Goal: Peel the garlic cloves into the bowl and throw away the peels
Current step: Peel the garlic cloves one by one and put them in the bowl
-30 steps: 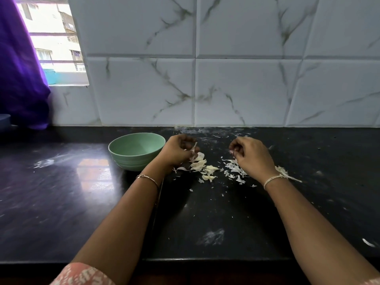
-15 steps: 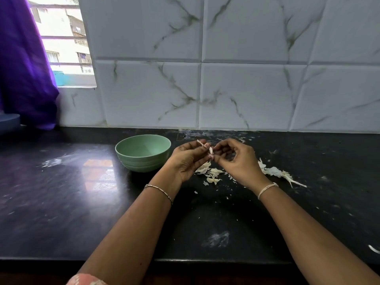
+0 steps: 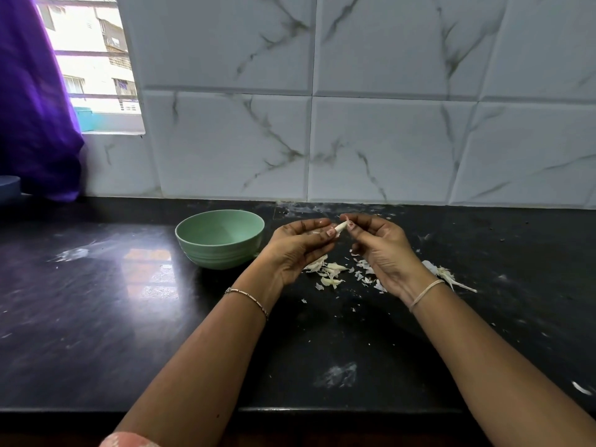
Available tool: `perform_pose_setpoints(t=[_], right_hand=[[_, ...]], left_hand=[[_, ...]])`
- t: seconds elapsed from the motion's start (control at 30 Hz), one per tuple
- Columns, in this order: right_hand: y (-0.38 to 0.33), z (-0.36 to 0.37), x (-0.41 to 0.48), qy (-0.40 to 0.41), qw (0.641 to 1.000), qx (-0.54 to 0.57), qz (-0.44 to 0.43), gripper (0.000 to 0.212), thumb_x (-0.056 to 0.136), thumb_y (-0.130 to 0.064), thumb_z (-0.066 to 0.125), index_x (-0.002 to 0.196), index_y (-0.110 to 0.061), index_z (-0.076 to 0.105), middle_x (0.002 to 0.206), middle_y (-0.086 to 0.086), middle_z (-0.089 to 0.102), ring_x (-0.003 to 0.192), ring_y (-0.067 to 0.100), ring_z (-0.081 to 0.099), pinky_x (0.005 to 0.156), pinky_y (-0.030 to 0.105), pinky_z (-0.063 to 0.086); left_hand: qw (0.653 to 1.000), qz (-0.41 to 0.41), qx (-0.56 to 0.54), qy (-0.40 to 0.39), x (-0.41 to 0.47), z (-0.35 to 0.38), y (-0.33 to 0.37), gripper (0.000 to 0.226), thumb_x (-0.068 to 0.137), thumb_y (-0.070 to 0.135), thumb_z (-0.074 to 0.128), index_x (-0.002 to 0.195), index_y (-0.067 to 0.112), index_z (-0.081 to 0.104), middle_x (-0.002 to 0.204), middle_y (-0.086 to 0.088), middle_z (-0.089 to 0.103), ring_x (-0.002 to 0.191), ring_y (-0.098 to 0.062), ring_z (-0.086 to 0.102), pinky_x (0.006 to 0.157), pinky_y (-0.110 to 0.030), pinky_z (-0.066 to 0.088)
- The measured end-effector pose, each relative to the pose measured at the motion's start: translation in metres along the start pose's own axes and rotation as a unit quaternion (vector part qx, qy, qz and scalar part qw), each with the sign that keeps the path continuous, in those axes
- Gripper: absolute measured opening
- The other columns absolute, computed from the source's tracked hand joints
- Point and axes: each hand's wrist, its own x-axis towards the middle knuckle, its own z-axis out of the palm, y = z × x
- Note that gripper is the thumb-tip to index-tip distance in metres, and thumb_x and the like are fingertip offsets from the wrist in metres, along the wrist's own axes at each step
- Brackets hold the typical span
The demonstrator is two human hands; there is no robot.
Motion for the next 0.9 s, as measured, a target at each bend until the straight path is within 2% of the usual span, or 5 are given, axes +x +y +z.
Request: perform_pose_setpoints(t=[0.2,0.4,0.6,0.73,0.9], right_hand=[[0.0,0.002,-0.001,-0.008,0.998,0.035,0.053,0.01,0.087,-0.002,0.062,0.094,-0.008,0.067,0.072,-0.009,0.069,0.061,-0.001,0.057,0.058,0.018,0.04],[-0.007,-0.007,0.003,0.03,0.995,0.076,0.052,0.011,0.093,-0.006,0.058,0.09,-0.016,0.061,0.088,-0.001,0.066,0.079,0.009,0.059,0.066,0.022,0.045],[-0.016,-0.025,0.01,0.113,0.994,0.003,0.01,0.01,0.096,-0.01,0.056,0.091,-0.015,0.063,0.086,0.003,0.072,0.067,0.007,0.058,0.06,0.02,0.042],[-0.016,-0.033,0.012,0.171,0.982,-0.08,-0.02,0.017,0.095,-0.013,0.06,0.108,-0.009,0.069,0.076,-0.001,0.064,0.054,-0.005,0.053,0.056,0.011,0.039],[-0.019,-0.041,0.012,0.185,0.977,-0.096,-0.045,0.008,0.092,-0.012,0.065,0.088,-0.012,0.058,0.077,0.007,0.064,0.048,-0.005,0.056,0.049,0.009,0.042]], left_hand=[[1.0,-0.005,-0.005,0.002,0.0,0.001,0.0,0.022,0.081,-0.011,0.064,0.098,0.003,0.064,0.086,-0.009,0.075,0.075,-0.017,0.073,0.067,-0.025,0.06],[0.999,-0.007,0.036,0.029,0.001,0.001,-0.003,0.028,0.074,-0.014,0.071,0.095,0.002,0.064,0.081,-0.009,0.074,0.074,-0.017,0.073,0.071,-0.029,0.061],[0.977,0.06,0.199,0.05,0.005,0.009,-0.011,0.027,0.073,0.002,0.08,0.085,0.004,0.056,0.069,-0.01,0.068,0.059,-0.017,0.068,0.06,-0.028,0.06],[0.864,0.148,0.475,0.077,0.016,0.024,-0.024,0.034,0.07,0.032,0.086,0.076,0.009,0.061,0.064,0.0,0.066,0.054,-0.01,0.064,0.054,-0.021,0.054],[0.79,0.168,0.588,0.046,0.033,0.038,-0.031,0.017,0.087,0.016,0.072,0.103,0.011,0.071,0.095,-0.003,0.073,0.086,-0.017,0.068,0.087,-0.036,0.056]])
